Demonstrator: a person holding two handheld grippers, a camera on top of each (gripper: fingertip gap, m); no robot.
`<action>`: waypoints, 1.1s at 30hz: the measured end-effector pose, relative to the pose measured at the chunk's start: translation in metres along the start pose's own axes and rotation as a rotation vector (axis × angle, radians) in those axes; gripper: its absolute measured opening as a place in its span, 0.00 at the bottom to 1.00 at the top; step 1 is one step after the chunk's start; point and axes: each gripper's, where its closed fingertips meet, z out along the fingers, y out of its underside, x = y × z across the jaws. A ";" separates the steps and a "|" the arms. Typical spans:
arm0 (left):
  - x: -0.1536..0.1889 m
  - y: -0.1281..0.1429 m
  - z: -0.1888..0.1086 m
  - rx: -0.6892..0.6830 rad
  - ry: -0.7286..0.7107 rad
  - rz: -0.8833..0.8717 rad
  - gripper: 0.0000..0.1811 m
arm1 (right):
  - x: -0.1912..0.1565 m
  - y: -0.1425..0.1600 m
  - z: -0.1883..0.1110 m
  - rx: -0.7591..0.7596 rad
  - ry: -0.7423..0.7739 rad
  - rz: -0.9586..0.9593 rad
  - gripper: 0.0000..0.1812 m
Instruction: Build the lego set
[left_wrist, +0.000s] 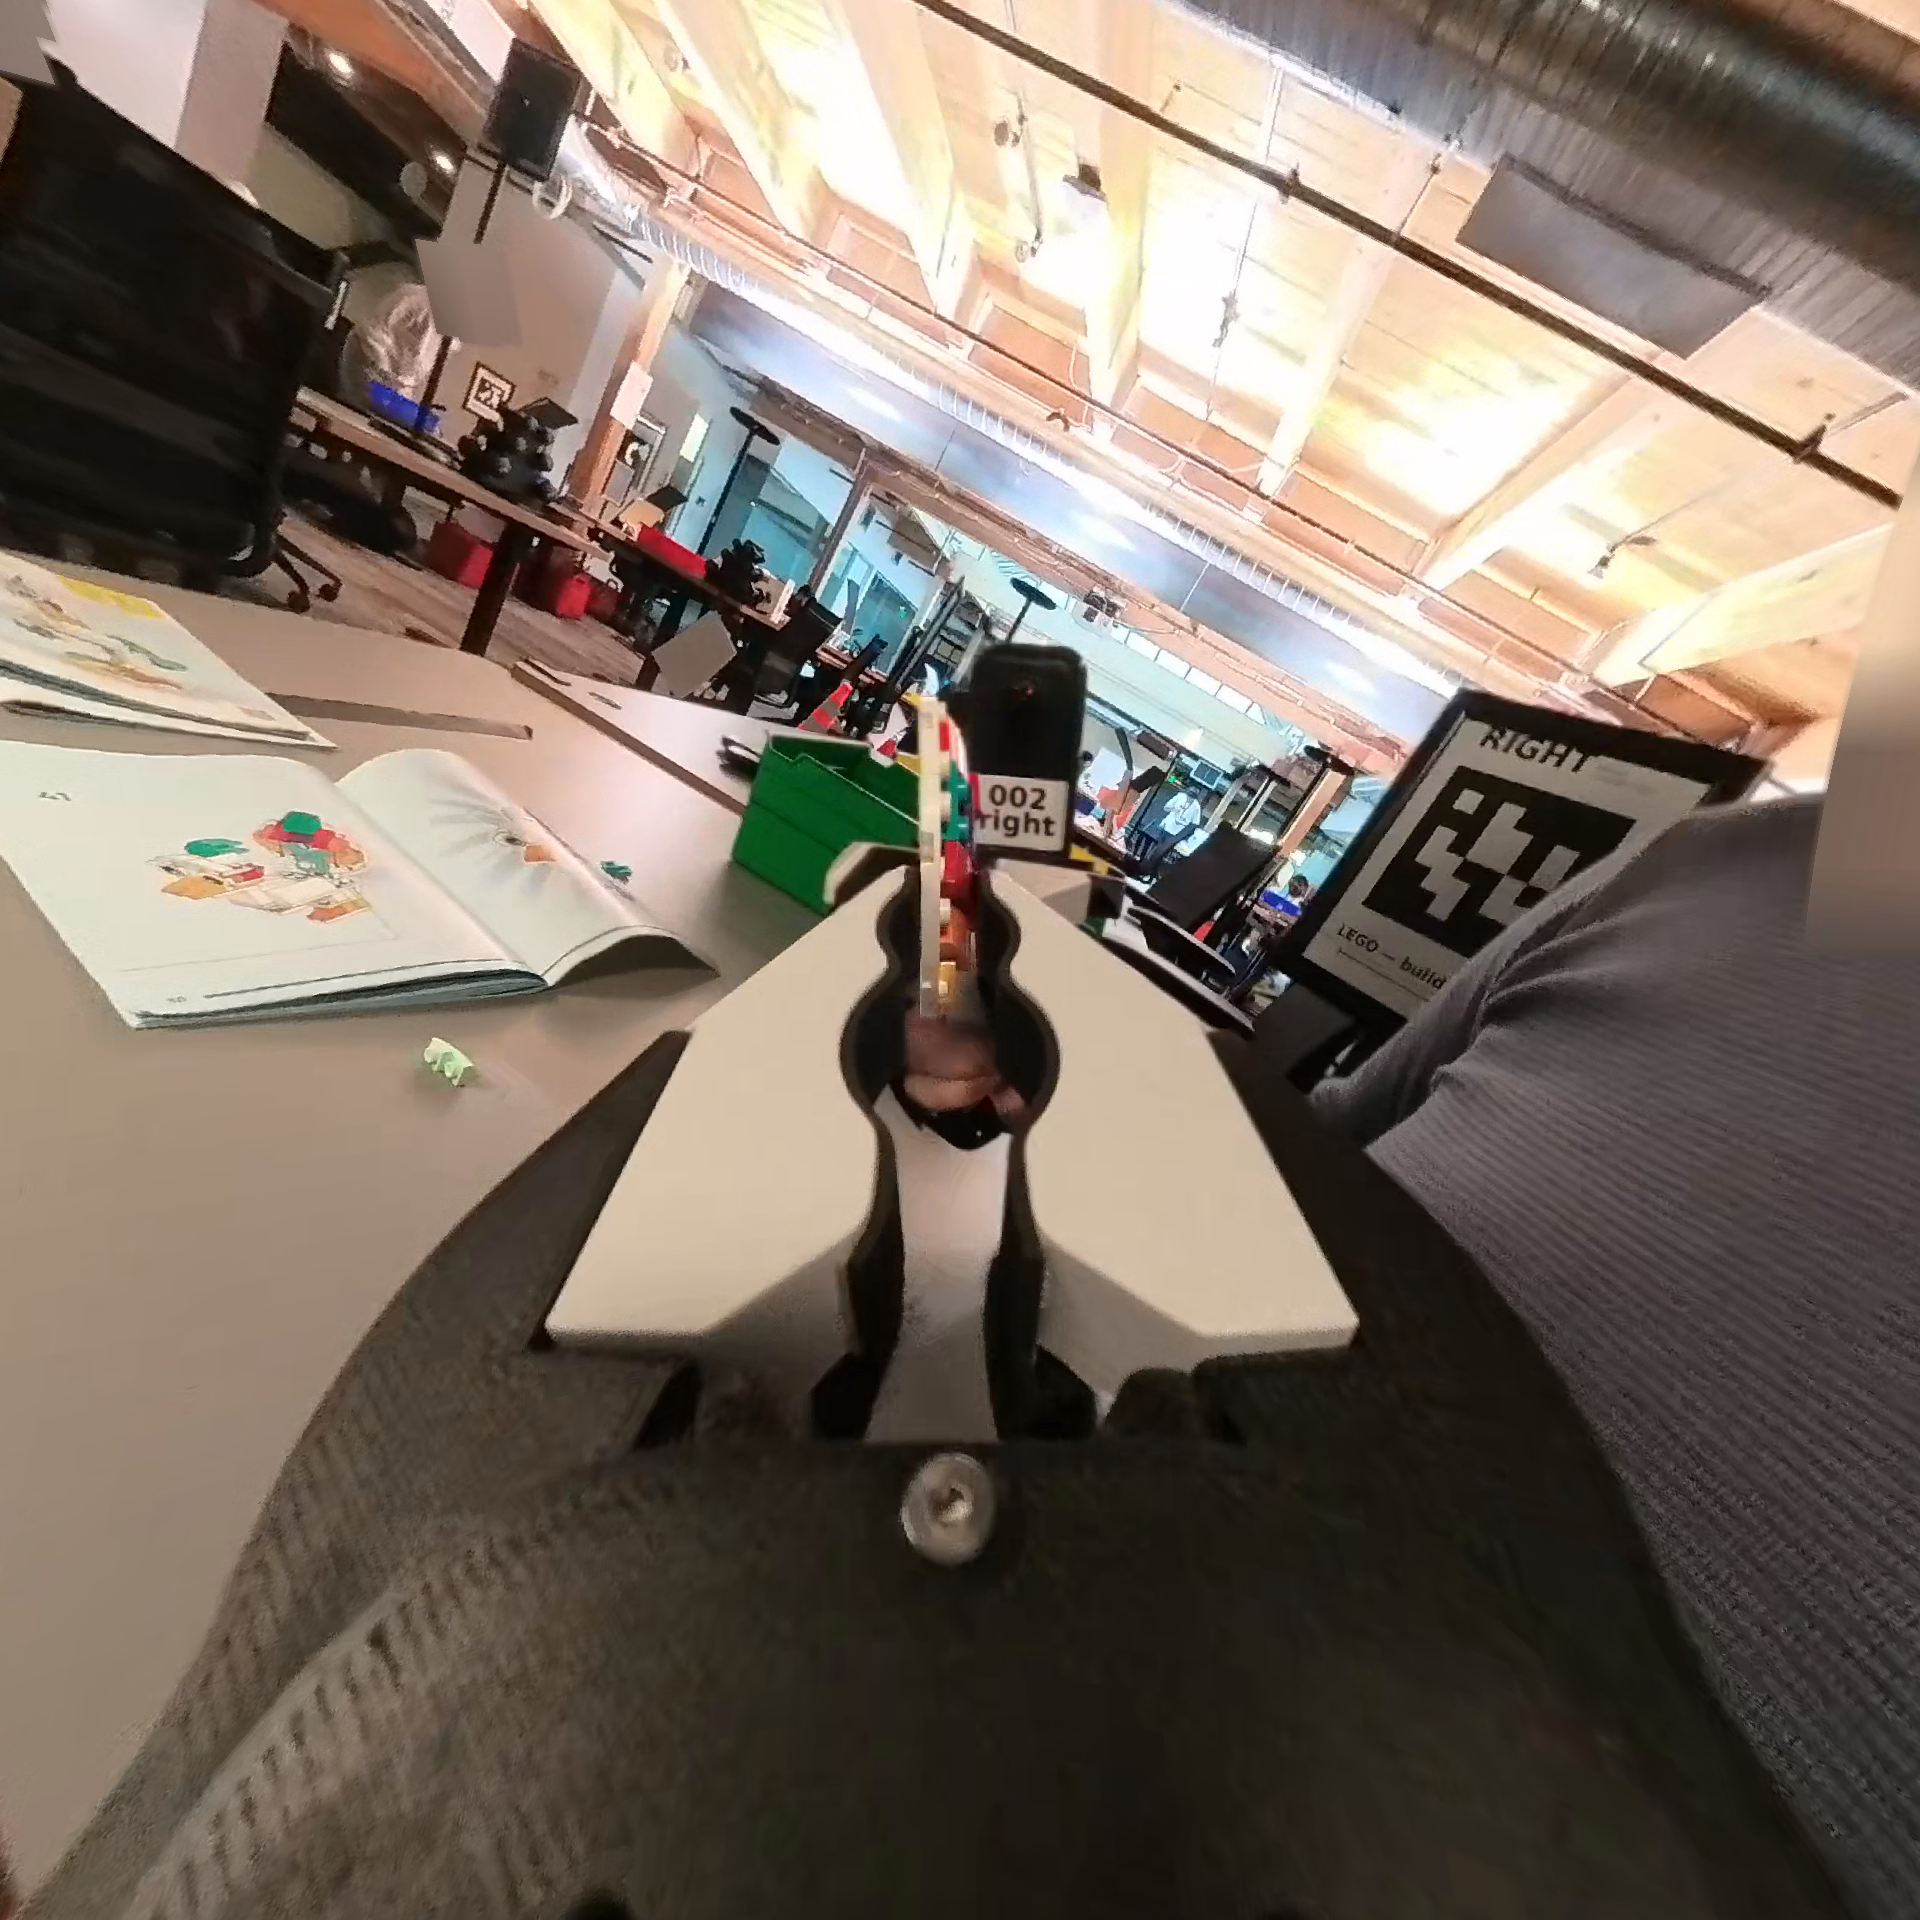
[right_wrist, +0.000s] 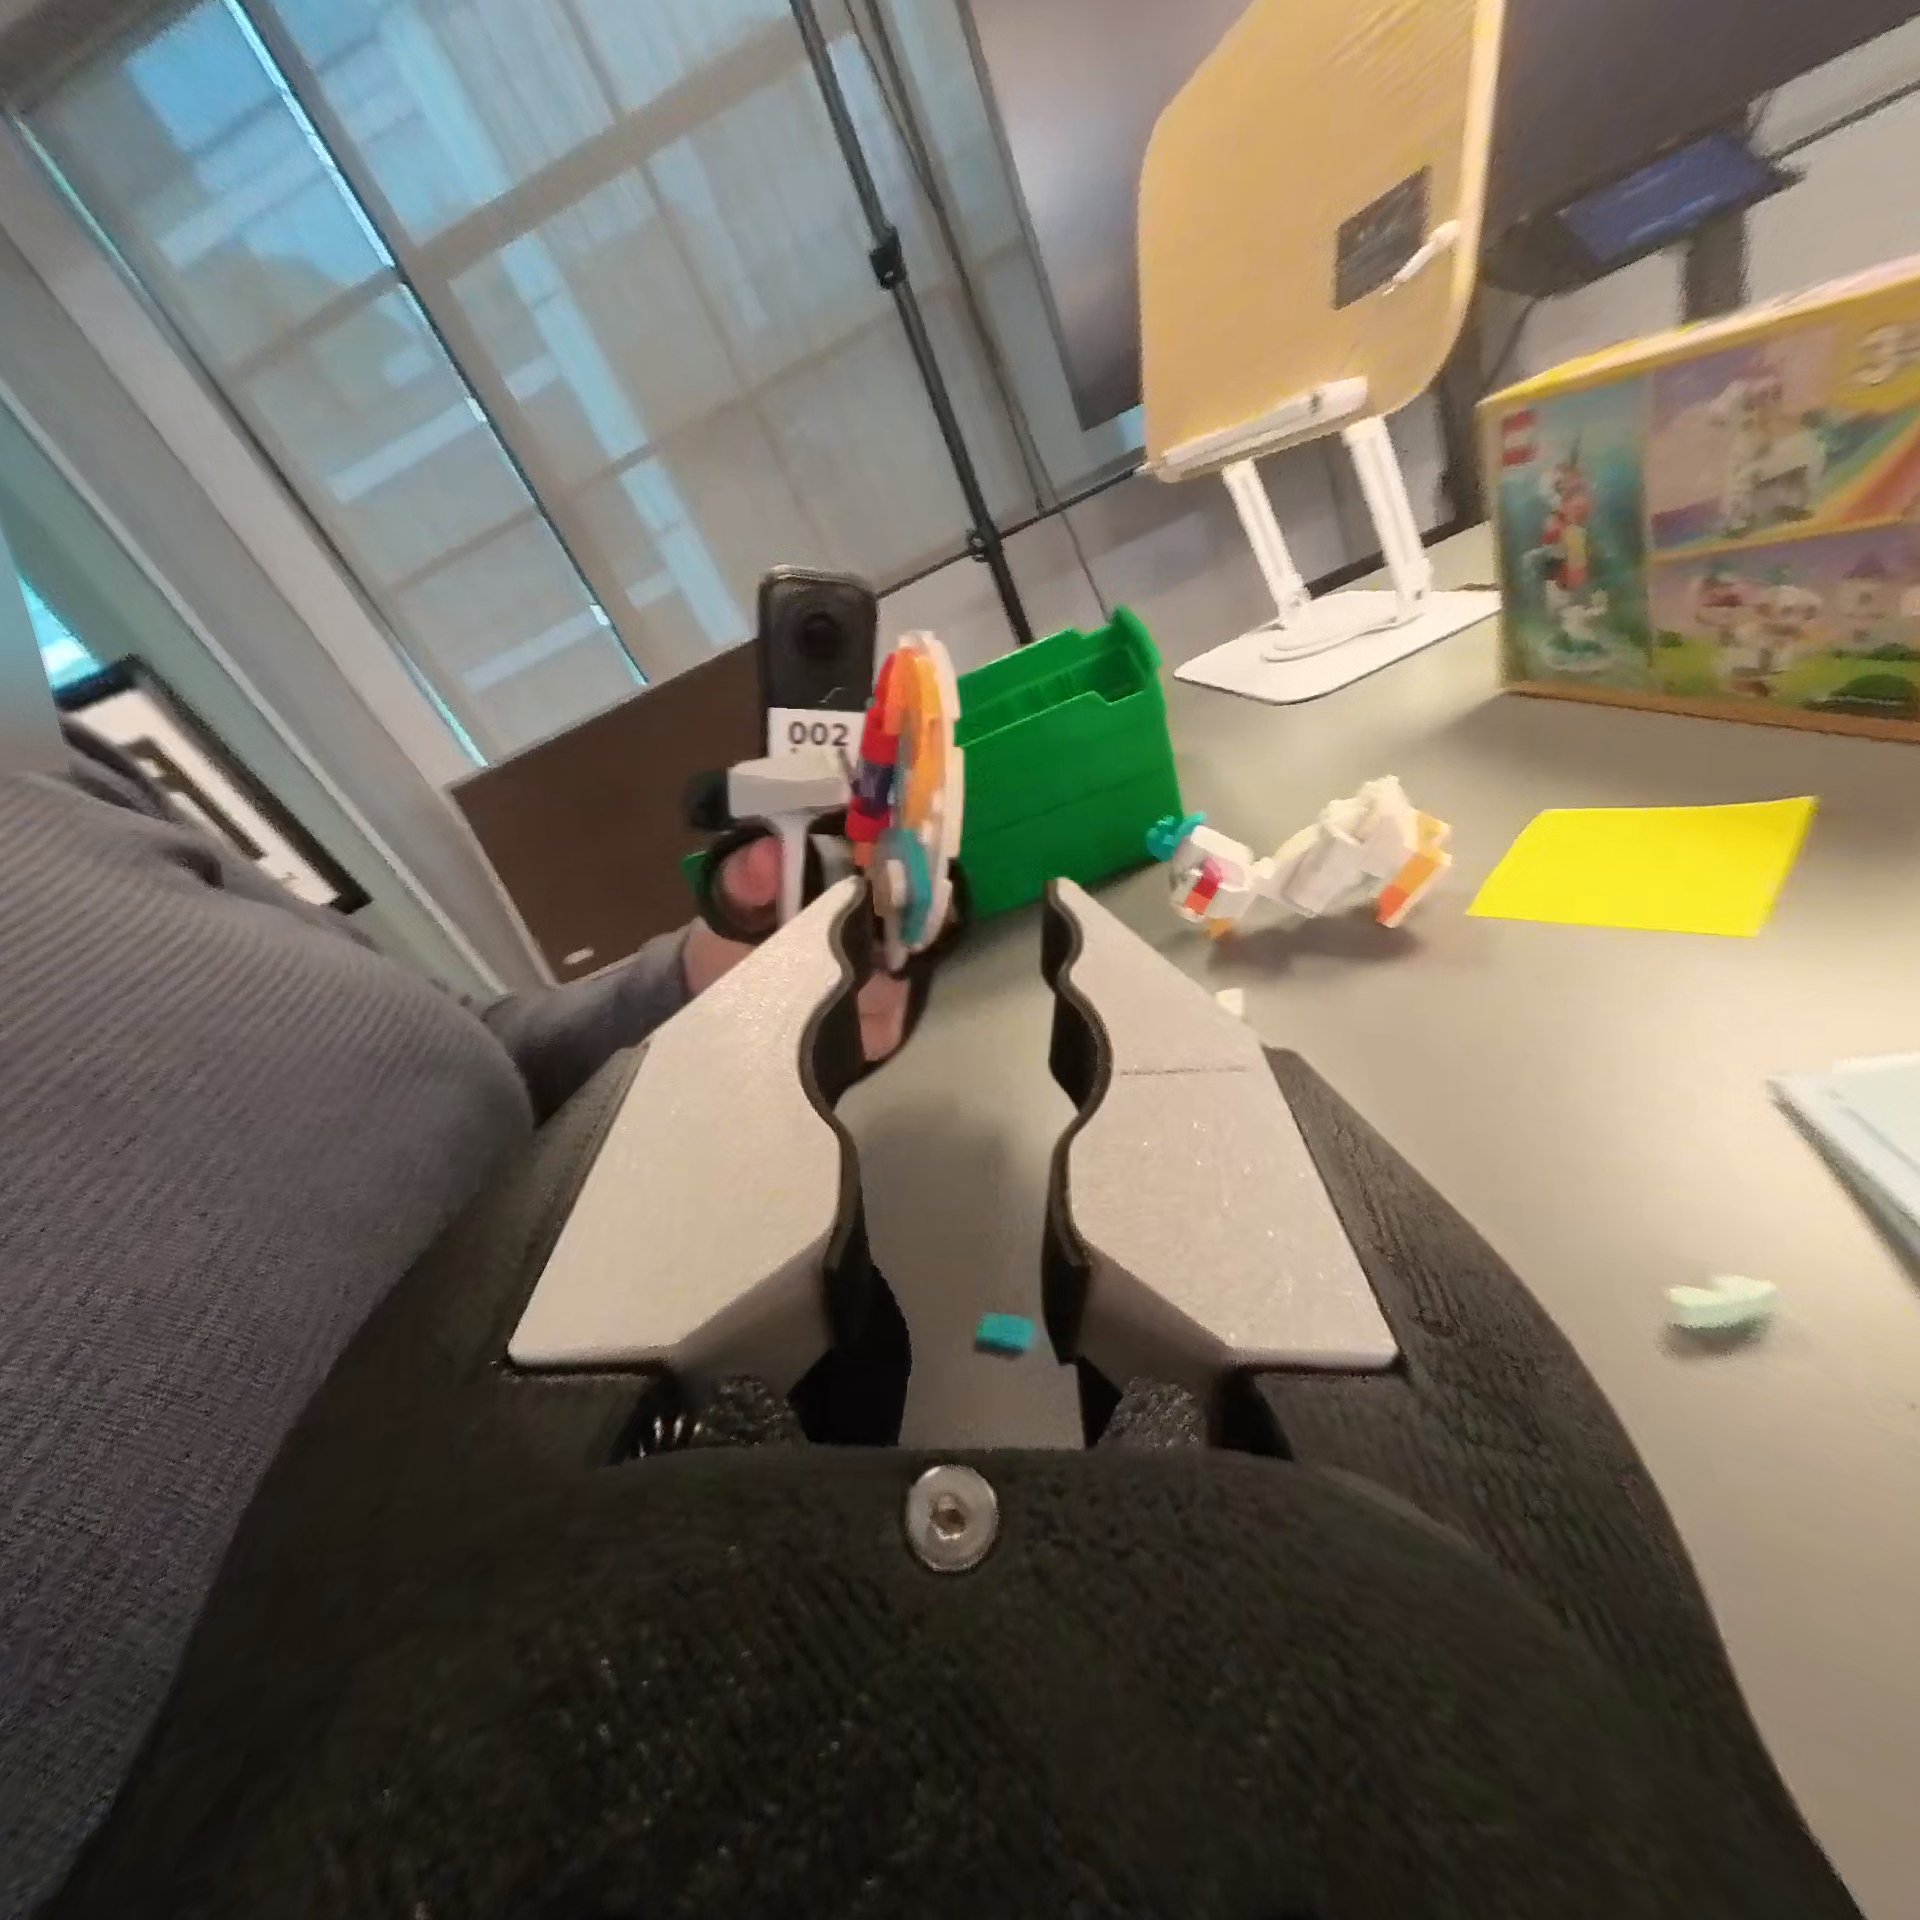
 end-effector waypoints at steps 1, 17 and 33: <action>-0.002 -0.003 -0.001 0.005 -0.007 -0.018 0.04 | 0.005 -0.004 -0.006 0.009 0.031 -0.019 0.17; -0.038 -0.003 -0.016 -0.008 -0.209 -0.244 0.04 | 0.047 -0.116 -0.194 0.580 0.890 -0.602 0.15; -0.064 0.112 0.007 -0.889 -0.194 -0.379 0.05 | 0.060 -0.102 -0.204 0.540 1.048 -0.728 0.13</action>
